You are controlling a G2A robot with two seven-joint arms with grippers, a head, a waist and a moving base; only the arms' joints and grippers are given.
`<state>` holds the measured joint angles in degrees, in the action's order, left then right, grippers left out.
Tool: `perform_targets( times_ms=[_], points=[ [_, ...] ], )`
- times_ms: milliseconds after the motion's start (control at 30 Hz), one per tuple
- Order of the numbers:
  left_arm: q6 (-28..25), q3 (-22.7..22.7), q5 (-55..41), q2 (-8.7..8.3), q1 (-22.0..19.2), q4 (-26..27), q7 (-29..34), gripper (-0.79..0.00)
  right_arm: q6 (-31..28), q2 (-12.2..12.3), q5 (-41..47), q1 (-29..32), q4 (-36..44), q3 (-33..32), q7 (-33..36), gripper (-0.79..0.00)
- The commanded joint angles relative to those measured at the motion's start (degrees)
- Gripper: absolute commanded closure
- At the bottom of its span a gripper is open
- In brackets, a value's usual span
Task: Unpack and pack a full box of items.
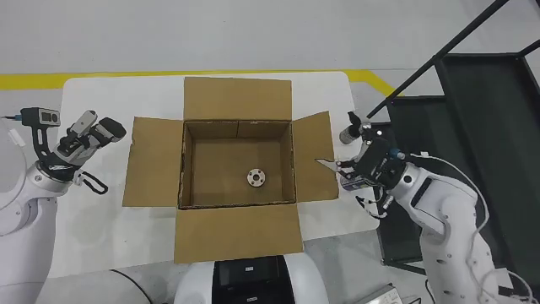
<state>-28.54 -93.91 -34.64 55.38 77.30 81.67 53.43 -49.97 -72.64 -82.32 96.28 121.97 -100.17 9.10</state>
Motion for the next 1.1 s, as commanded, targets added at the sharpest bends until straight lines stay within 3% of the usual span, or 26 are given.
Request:
perform_targets(
  times_ms=[0, 333, 833, 967, 1067],
  points=[
    [0.0, 0.0, 0.0, 0.00, 0.0, 0.0, 0.0, -0.785, -1.5, 0.3, 3.1, -3.7, -0.8, 2.3, 9.6, -0.785],
    [0.0, 0.0, 0.0, 0.00, 0.0, 0.0, 0.0, -0.785, 1.1, 0.9, 12.9, -14.9, -1.8, 16.1, 39.6, -0.785],
    [0.0, 0.0, 0.0, 0.00, 0.0, 0.0, 0.0, -0.785, 1.3, 0.9, 13.4, -15.1, -1.8, 16.5, 40.3, -0.785],
    [0.0, 0.0, 0.0, 0.00, 0.0, 0.0, 0.0, -0.785, 3.2, 1.0, 12.9, -15.8, -1.0, 21.0, 46.9, -0.785],
    [0.0, 0.0, 0.0, 0.00, 0.0, 0.0, 0.0, -0.785, 7.8, 1.0, 18.3, -18.7, -3.4, 25.4, 53.0, -0.785]
  ],
)
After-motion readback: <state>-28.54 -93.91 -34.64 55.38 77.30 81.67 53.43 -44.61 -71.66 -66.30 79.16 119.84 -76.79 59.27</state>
